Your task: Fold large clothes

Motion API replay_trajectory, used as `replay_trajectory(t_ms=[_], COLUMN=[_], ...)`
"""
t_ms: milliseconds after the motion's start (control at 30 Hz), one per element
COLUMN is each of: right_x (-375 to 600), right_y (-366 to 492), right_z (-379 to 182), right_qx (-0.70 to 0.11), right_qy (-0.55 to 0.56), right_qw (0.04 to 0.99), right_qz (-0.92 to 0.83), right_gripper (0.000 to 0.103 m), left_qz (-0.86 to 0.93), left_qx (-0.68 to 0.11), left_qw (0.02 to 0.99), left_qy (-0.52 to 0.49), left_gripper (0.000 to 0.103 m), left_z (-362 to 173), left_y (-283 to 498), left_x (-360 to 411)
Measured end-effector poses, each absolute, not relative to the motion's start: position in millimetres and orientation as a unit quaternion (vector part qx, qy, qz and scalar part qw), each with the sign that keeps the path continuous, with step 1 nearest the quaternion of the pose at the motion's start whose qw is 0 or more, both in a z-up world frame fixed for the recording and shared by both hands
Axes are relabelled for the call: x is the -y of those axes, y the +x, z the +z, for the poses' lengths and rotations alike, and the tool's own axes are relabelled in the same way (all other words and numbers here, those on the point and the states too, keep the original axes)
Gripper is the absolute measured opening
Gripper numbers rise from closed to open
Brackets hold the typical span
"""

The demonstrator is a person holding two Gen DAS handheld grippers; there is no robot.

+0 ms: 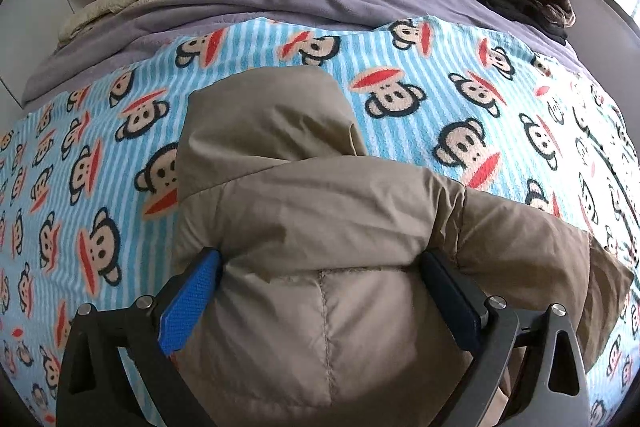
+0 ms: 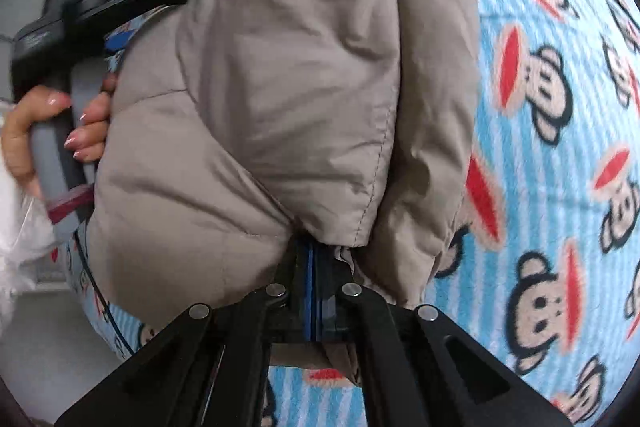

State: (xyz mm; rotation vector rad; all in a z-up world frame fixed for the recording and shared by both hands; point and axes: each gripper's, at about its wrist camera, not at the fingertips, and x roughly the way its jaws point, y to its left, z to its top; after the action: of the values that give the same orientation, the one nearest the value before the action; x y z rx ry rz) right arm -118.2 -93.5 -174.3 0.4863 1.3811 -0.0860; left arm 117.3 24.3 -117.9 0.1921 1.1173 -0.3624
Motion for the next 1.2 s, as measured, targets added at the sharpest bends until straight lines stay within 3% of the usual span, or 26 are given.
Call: replay_trajectory(t_ms=[400, 1200], right_x=[122.1, 97.7], right_y=[-131.4, -177.9], right_z=[-147.2, -61.6], right_qx=[-0.633, -0.626], right_qy=[0.253, 0.240], right_qw=[0.730, 0.740], right_qz=[-0.049, -0.051], right_gripper=[0.003, 0.004], left_qz=[-0.179, -0.171], left_qx=[-0.564, -0.593], left_qw=[0.803, 0.784], left_qy=[0.073, 0.062], left_gripper=[0.099, 0.099], left_z=[-55.6, -8.5], left_y=[54.2, -61.5], left_x=[-87.0, -150.4])
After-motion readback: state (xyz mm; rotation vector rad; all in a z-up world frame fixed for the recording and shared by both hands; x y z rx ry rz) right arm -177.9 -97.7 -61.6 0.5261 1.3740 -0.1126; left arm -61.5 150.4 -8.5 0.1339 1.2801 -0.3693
